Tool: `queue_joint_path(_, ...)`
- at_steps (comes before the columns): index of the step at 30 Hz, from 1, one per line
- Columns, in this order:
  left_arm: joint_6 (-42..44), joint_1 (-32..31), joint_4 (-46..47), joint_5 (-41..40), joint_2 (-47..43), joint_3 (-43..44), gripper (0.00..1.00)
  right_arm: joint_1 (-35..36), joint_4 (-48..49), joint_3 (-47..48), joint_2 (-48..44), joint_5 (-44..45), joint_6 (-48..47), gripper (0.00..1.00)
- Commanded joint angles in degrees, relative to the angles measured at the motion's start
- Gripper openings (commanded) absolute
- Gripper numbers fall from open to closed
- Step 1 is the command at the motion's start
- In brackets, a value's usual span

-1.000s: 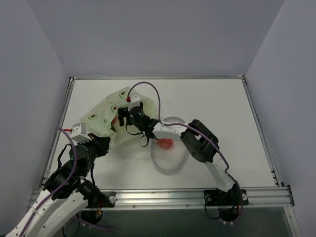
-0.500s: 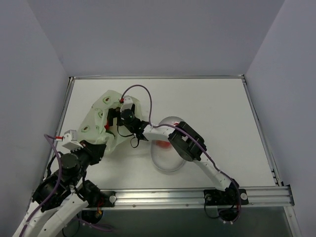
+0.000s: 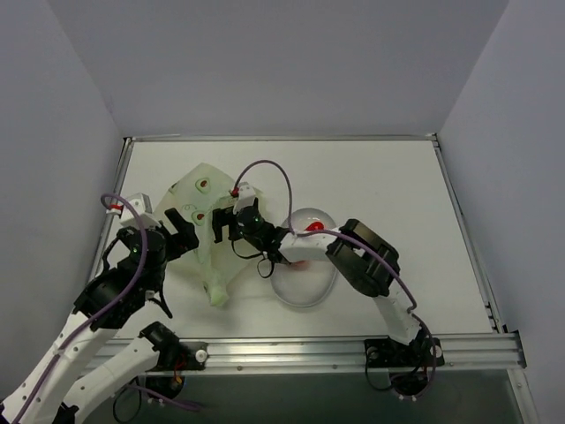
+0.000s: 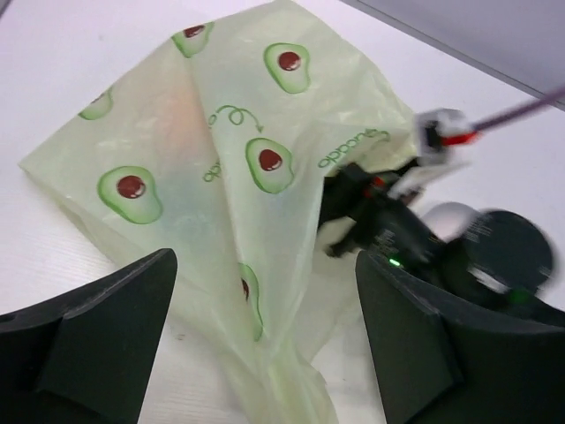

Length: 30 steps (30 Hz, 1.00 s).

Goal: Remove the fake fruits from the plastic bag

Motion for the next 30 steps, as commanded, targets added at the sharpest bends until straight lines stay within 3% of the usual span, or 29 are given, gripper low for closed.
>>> queue_joint_path(1,0.8,3.1,0.5,-6.0,2.3,0.6,0.81,1.5,0.6,-5.4,-10.4,-1.7,-1.8,0.9)
queue_joint_path(4,-1.4,10.4,1.3,2.4,4.3,-0.8,0.82,4.8,0.9,-10.8,-14.0,1.1,-2.1,0.85)
queue_joint_path(5,-1.4,12.7,2.5,11.8,5.0,-0.9,0.81,5.3,1.2,-11.6,-14.3,2.4,-1.7,0.82)
queue_joint_path(7,-0.2,17.0,3.9,20.8,7.0,-1.3,0.81,6.0,1.7,-12.3,-14.2,1.3,-1.0,0.67)
queue_joint_path(9,-0.4,17.6,-1.6,19.9,8.9,0.1,0.81,6.4,2.5,-12.1,-13.4,-2.2,-0.5,0.39)
queue_joint_path(10,-1.5,17.7,-3.2,16.7,8.6,-0.4,0.81,6.4,3.2,-10.8,-12.9,-4.0,-1.0,0.3)
queue_joint_path(11,-2.4,18.4,-3.2,13.6,7.8,-1.8,0.81,6.3,2.6,-9.2,-12.1,-5.5,-1.7,0.28)
queue_joint_path(13,-3.7,20.6,-0.3,7.2,5.7,-7.2,0.79,6.2,-1.5,-4.9,-8.3,-9.7,-4.9,0.29)
queue_joint_path(15,-3.9,27.0,4.0,7.8,8.9,-9.2,0.77,6.1,-2.5,0.0,-5.6,-9.9,-7.3,0.39)
queue_joint_path(16,-3.9,29.9,5.5,10.2,10.7,-9.6,0.77,5.7,-4.4,1.6,-4.8,-10.5,-9.0,0.46)
queue_joint_path(17,-3.5,35.5,9.4,12.9,12.8,-10.0,0.76,5.2,-5.5,4.4,-4.0,-11.2,-9.5,0.6)
queue_joint_path(20,-4.3,42.4,15.3,18.7,20.0,-10.5,0.7,3.3,-7.2,7.0,-1.7,-13.1,-10.0,0.78)
queue_joint_path(22,-5.3,44.2,17.0,19.2,23.6,-10.7,0.68,2.7,-9.6,10.5,0.8,-15.4,-10.9,0.82)
queue_joint_path(23,-5.3,44.3,18.5,19.0,24.7,-10.7,0.59,2.7,-10.4,11.7,1.7,-16.7,-12.3,0.84)
queue_joint_path(26,-6.6,44.4,21.3,16.9,27.3,-11.5,0.45,3.3,-14.2,17.6,5.7,-19.4,-14.4,0.88)
queue_joint_path(30,-7.4,44.6,24.0,16.5,33.9,-11.6,0.43,3.7,-14.8,21.2,8.8,-21.7,-14.2,0.91)
